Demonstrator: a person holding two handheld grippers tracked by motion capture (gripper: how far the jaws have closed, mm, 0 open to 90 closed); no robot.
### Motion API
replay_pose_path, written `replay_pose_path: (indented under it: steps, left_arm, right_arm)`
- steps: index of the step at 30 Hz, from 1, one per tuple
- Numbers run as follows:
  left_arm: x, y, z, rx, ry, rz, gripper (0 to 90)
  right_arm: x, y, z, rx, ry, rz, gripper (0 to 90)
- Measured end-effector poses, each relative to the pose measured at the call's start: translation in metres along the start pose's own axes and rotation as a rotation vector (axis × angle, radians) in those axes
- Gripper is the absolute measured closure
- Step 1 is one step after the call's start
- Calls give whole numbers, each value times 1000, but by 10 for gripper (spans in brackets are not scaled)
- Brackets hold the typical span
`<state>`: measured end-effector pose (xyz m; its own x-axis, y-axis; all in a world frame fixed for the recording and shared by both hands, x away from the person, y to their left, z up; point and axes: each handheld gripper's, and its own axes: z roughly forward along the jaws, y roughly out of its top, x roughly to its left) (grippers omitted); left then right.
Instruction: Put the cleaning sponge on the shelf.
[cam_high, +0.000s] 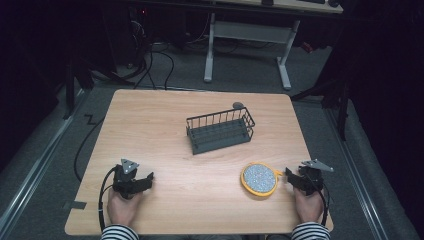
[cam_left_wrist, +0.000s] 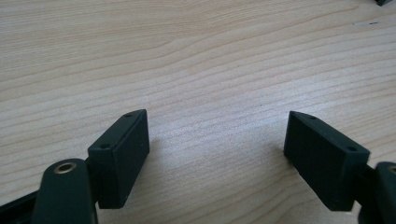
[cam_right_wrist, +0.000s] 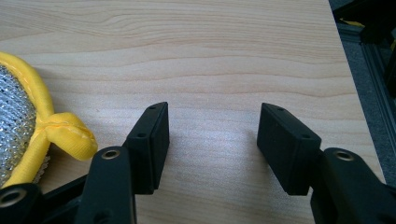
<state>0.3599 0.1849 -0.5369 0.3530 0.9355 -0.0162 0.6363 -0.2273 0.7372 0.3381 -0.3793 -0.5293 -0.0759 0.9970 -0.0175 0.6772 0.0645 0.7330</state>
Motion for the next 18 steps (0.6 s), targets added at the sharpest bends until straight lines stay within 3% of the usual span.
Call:
replay_pose_path:
  steps: [18]
  left_arm:
    - [0, 0, 0, 1, -1, -1, 229]
  right_arm:
    - [0, 0, 0, 1, 5, -2, 438]
